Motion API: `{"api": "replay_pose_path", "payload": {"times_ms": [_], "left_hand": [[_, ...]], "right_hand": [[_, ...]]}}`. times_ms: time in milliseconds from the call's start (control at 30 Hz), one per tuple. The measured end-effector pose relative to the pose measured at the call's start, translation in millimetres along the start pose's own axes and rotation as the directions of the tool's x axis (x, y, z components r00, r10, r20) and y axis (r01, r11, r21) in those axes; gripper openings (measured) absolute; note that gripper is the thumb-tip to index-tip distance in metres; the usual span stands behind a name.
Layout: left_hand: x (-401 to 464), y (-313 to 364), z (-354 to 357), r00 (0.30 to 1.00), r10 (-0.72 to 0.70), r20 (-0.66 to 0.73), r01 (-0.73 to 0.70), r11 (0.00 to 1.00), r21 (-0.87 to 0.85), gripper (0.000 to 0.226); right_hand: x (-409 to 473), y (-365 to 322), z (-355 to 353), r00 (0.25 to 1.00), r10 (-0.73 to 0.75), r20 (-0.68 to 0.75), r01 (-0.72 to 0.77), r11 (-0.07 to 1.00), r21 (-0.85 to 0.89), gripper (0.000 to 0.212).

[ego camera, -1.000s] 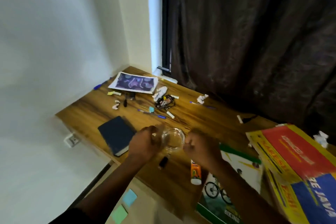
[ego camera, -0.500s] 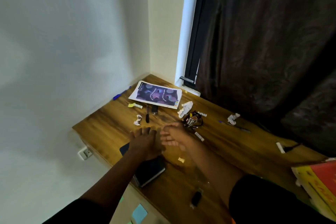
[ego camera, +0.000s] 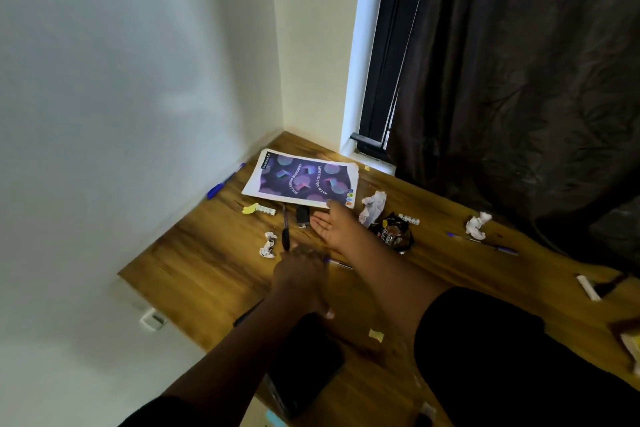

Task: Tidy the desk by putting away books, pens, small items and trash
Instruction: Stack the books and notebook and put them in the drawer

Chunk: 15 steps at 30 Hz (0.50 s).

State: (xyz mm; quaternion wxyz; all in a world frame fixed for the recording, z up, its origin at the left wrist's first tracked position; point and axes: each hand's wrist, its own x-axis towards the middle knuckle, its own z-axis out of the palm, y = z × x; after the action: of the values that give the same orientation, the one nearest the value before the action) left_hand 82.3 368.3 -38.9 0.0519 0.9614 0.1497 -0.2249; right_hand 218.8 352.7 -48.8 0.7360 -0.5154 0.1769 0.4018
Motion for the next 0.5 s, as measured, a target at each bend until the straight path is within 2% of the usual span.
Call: {"api": "replay_pose_path", "payload": {"times_ms": [200, 267, 367, 433, 500], "left_hand": [[16.5, -8.4, 18.7, 0.998, 0.054, -0.013, -0.053, 0.997, 0.062, 0.12], [14.6, -6.9, 16.8, 0.998, 0.07, 0.001, -0.07, 0.995, 0.07, 0.117], [14.4, -5.4, 8.9, 0.998, 0.066, 0.022, -0.068, 0.993, 0.093, 0.116], [13.0, -1.2, -0.1, 0.995, 0.065, 0.077, -0.076, 0.987, 0.141, 0.113], [14.0, 1.2, -3.0, 0.995, 0.067, 0.068, -0.076, 0.988, 0.131, 0.108]], "right_hand": [[20.6, -8.5, 19.7, 0.99, 0.039, -0.134, -0.005, 0.97, 0.244, 0.042], [24.6, -9.6, 22.2, 0.984, 0.015, -0.175, 0.028, 0.971, 0.237, 0.036], [18.6, -16.9, 25.5, 0.996, -0.017, -0.085, 0.039, 0.965, 0.259, 0.023], [12.9, -27.5, 26.8, 0.997, -0.059, -0.045, 0.069, 0.966, 0.251, 0.029], [5.3, -39.3, 23.9, 0.996, -0.08, -0.037, 0.087, 0.957, 0.277, 0.031]]}}
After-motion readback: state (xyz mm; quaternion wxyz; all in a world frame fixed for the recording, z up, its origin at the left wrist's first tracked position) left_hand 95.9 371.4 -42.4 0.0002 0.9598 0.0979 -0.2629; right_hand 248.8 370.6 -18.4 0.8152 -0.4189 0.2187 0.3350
